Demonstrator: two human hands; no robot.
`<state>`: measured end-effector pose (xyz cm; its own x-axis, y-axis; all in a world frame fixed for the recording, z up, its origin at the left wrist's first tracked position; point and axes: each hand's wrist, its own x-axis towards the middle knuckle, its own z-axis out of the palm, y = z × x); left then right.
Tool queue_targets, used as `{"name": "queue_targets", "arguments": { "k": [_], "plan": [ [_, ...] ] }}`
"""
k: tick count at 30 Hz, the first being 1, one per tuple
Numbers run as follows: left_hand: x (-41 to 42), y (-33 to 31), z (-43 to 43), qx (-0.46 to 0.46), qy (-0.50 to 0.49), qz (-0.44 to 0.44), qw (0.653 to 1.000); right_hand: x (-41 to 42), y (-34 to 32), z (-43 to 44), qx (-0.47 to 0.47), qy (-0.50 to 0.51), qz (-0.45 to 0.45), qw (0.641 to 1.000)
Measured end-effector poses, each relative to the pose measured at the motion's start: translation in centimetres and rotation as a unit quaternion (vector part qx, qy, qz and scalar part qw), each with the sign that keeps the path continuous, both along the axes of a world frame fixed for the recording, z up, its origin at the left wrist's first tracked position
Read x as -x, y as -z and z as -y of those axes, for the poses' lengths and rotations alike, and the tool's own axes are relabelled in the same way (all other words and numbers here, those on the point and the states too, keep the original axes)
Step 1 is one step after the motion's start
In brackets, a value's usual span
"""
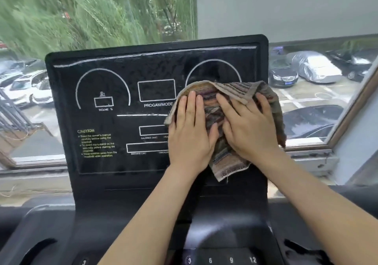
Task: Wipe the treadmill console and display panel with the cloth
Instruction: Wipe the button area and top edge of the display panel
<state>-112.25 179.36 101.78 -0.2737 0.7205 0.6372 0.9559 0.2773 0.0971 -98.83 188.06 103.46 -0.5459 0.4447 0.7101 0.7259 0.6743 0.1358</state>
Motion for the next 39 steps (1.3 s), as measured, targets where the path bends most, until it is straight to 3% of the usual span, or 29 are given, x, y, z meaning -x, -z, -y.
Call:
{"name": "queue_targets", "arguments": {
  "k": [8,13,16,18,23,27,30,32,34,36,39],
  "plan": [
    [5.8,-5.6,-3.0,-0.051,-0.027,-0.066,0.996,6.9,-5.3,-2.3,0.009,0.025,-0.067,0.997],
    [4.5,3.1,2.9,0.023,-0.021,-0.058,0.998,3.7,3.8,3.3,0.049,-0.041,0.017,0.998],
    [5.0,5.3,4.7,0.038,0.000,-0.078,0.996,2.3,5.0,3.2,0.045,-0.061,0.063,0.995],
    [5.7,3.5,4.0,0.028,-0.001,-0.074,0.997,3.1,2.5,1.8,0.019,-0.062,0.058,0.996],
    [9.2,-5.2,0.4,-0.057,0.009,-0.050,0.997,7.7,-7.6,-1.6,0.010,-0.096,-0.077,0.992],
    [11.3,-10.1,-1.3,-0.091,0.022,-0.051,0.994,10.0,-10.9,-3.9,-0.036,-0.105,-0.119,0.987],
    [12.5,-14.0,-2.7,-0.080,0.011,-0.035,0.996,11.7,-13.9,-4.5,0.024,-0.106,-0.149,0.983],
    [13.1,-16.5,-3.4,-0.072,0.020,0.021,0.997,12.5,-15.8,-4.5,0.064,-0.081,-0.146,0.984],
    [14.0,-17.6,-3.4,-0.101,0.017,0.053,0.993,13.2,-16.1,-3.6,0.041,-0.058,-0.088,0.994],
    [14.8,-16.5,-2.4,-0.132,0.013,0.011,0.991,14.5,-14.4,-2.5,-0.014,-0.066,-0.031,0.997],
    [16.2,-12.6,-0.3,-0.090,0.037,-0.104,0.990,17.4,-12.4,-1.2,-0.059,-0.046,-0.049,0.996]
  ]
}}
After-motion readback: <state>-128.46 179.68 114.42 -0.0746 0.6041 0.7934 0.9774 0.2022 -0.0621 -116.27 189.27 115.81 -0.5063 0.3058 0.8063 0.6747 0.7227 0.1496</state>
